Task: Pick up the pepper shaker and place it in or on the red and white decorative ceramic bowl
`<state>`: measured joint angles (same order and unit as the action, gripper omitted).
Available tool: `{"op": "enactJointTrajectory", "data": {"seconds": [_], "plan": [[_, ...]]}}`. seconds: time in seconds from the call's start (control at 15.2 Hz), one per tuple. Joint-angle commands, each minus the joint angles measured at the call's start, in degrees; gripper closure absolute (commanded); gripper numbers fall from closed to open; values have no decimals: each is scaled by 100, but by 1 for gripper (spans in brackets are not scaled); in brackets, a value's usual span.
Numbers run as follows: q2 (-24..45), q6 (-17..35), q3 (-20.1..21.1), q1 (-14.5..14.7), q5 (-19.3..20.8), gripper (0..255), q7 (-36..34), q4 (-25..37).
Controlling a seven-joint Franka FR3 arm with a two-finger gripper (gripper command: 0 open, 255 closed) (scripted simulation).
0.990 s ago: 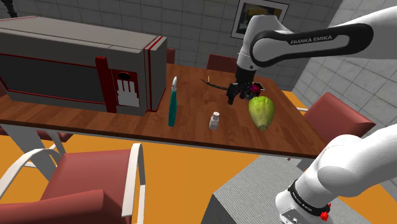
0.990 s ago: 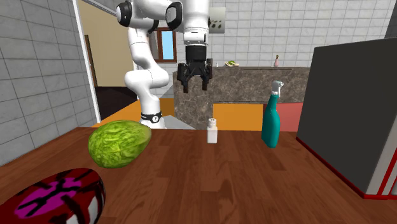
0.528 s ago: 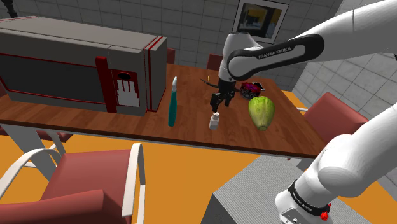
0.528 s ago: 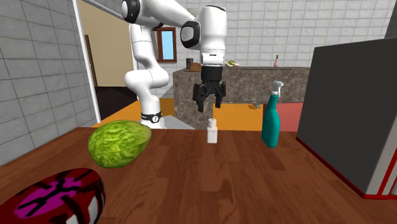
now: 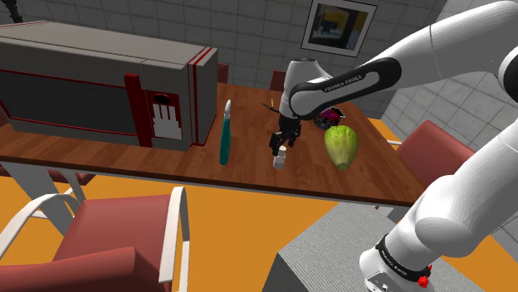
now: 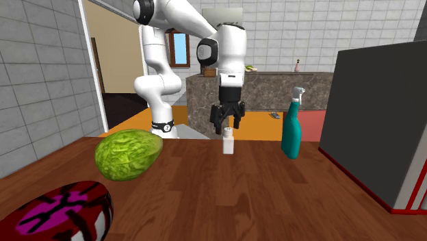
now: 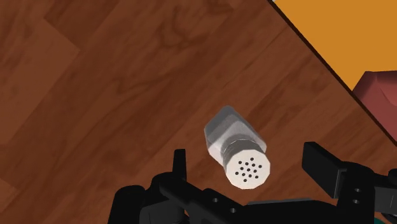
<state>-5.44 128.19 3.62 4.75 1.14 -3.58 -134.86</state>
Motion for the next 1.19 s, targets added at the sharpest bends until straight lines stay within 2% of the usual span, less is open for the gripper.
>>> {"op": "enactJointTrajectory", "data": {"seconds": [0.0,0.46,0.53,1.12], "plan": [[32,57,1,0,3,0,-5,-22],[32,56,1,0,3,0,-5,-22],[32,56,1,0,3,255,-5,-22],[32,57,1,0,3,255,-5,-22]]}}
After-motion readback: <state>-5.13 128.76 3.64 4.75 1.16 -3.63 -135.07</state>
